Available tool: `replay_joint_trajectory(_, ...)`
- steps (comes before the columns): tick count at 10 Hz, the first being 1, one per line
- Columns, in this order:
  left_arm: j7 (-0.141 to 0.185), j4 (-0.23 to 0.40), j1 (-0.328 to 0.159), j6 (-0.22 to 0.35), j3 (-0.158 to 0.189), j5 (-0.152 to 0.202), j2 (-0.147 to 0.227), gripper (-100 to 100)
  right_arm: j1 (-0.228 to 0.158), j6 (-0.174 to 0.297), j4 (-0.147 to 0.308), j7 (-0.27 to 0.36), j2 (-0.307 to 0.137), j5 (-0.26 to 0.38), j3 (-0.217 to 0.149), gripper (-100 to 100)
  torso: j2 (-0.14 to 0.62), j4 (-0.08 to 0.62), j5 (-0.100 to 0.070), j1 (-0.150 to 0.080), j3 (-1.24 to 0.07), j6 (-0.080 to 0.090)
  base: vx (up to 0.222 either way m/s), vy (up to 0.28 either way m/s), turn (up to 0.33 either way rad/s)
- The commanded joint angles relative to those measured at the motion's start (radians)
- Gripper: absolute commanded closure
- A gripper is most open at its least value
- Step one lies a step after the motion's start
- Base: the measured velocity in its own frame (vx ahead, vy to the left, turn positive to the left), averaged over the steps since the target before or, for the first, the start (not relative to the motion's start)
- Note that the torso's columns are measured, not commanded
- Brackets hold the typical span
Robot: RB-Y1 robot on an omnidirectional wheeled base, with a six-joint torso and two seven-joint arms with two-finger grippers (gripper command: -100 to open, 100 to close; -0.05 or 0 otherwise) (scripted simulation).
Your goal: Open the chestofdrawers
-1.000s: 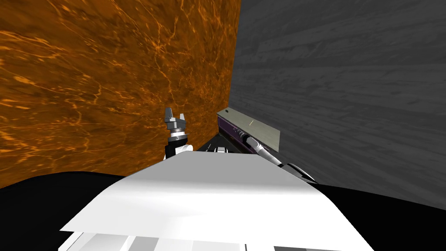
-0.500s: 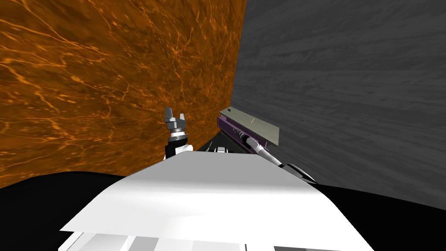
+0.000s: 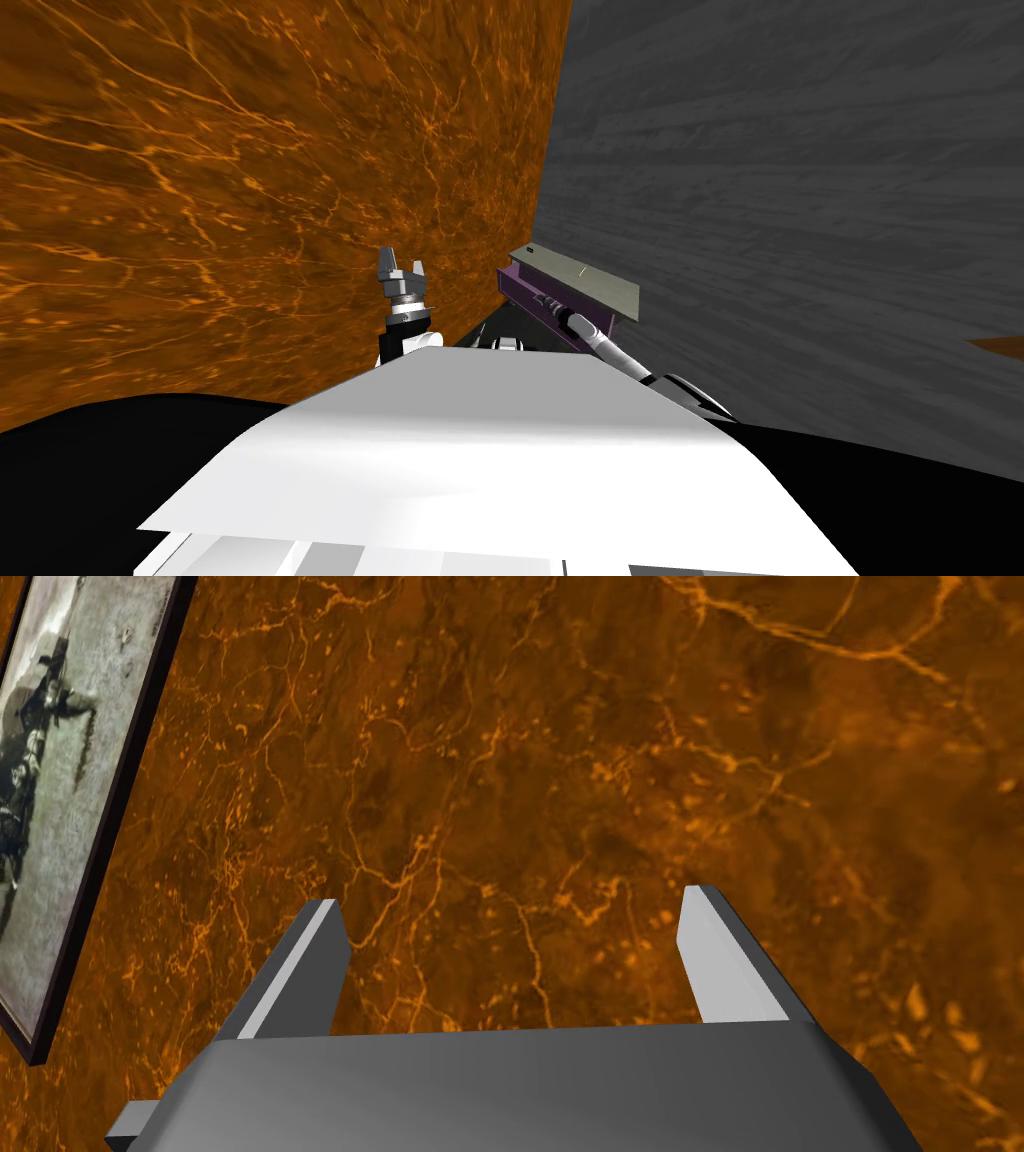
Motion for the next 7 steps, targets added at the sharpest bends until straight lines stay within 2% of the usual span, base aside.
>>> replay_joint_trajectory(1, 0.0, 0.0, 0.0, 0.0, 0.0, 0.0, 0.0, 0, -0.027, -0.051, 0.003, -0.002, -0.037, -0.044, -0.031, -100, -0.006, -0.004, -0.002, -0.005, -0.003, 0.001, -0.032, 0.05, -0.016)
replay_joint_trajectory(3, 0.0, 0.0, 0.0, 0.0, 0.0, 0.0, 0.0, 0, -0.035, -0.063, 0.001, -0.011, -0.051, -0.049, -0.037, -100, -0.003, -0.002, -0.002, -0.002, -0.002, -0.001, -0.017, 0.035, -0.018)
replay_joint_trajectory(4, 0.0, 0.0, 0.0, 0.0, 0.0, 0.0, 0.0, 0, -0.053, -0.088, -0.002, -0.028, -0.078, -0.061, -0.049, -100, -0.001, -0.001, -0.001, -0.001, 0.0, -0.001, -0.018, 0.038, -0.015)
replay_joint_trajectory(5, 0.0, 0.0, 0.0, 0.0, 0.0, 0.0, 0.0, 0, -0.053, -0.088, -0.002, -0.028, -0.078, -0.061, -0.049, -100, 0.001, -0.001, -0.001, 0.001, 0.001, -0.001, -0.023, 0.04, -0.016)
replay_joint_trajectory(6, 0.0, 0.0, 0.0, 0.0, 0.0, 0.0, 0.0, 0, -0.07, -0.112, -0.005, -0.045, -0.104, -0.072, -0.061, -100, 0.002, -0.001, -0.001, 0.002, 0.001, -0.001, -0.02, 0.052, -0.024)
replay_joint_trajectory(7, 0.0, 0.0, 0.0, 0.0, 0.0, 0.0, 0.0, 0, -0.057, -0.093, -0.015, -0.051, -0.1, -0.052, -0.047, -100, 0.002, 0.001, 0.0, 0.002, 0.001, -0.001, -0.006, 0.025, -0.011)
